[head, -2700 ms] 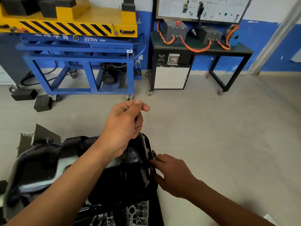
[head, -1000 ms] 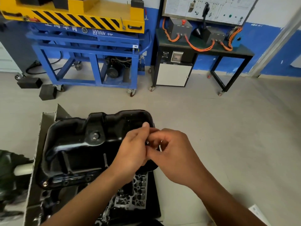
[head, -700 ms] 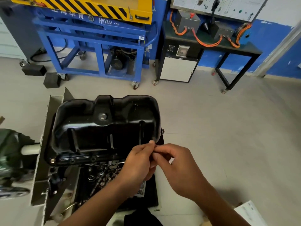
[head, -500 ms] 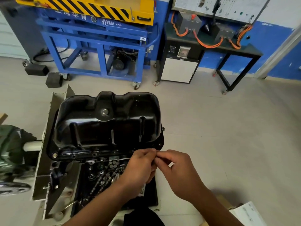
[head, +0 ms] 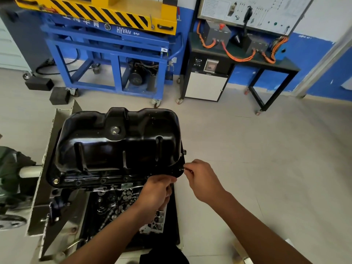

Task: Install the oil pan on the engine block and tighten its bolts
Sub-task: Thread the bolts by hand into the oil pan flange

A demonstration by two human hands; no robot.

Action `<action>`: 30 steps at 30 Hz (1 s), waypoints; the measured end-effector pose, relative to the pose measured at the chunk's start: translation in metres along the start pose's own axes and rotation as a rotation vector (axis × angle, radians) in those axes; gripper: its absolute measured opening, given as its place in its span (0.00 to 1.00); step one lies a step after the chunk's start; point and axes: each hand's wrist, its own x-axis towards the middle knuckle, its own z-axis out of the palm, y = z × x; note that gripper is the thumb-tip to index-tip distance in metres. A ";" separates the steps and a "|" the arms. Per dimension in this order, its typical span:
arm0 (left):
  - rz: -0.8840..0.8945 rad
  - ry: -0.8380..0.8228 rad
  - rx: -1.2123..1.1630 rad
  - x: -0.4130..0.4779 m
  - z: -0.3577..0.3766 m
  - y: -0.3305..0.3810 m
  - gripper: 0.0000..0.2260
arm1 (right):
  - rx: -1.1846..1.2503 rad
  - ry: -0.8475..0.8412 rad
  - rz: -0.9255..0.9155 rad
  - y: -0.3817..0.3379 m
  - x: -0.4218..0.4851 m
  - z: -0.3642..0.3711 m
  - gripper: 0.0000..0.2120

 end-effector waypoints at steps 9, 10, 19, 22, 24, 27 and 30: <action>-0.037 0.031 -0.119 0.006 -0.021 -0.011 0.13 | -0.154 -0.112 0.098 -0.008 0.017 0.011 0.13; -0.043 0.036 -0.122 0.007 -0.022 -0.012 0.12 | -0.152 -0.125 0.110 -0.011 0.019 0.011 0.15; -0.017 0.030 -0.130 -0.001 -0.030 -0.014 0.09 | -0.049 -0.054 0.127 -0.010 0.020 0.006 0.17; -0.004 0.039 -0.130 -0.003 -0.033 -0.013 0.08 | -0.092 -0.043 0.124 -0.008 0.020 0.008 0.14; 0.002 0.034 -0.131 -0.004 -0.034 -0.013 0.07 | -0.146 -0.056 0.109 -0.010 0.021 0.009 0.13; 0.004 0.035 -0.133 -0.002 -0.034 -0.013 0.08 | -0.243 -0.066 0.085 -0.014 0.022 0.008 0.13; 0.004 0.049 -0.142 0.002 -0.036 -0.014 0.10 | -0.323 -0.061 0.075 -0.012 0.023 0.008 0.14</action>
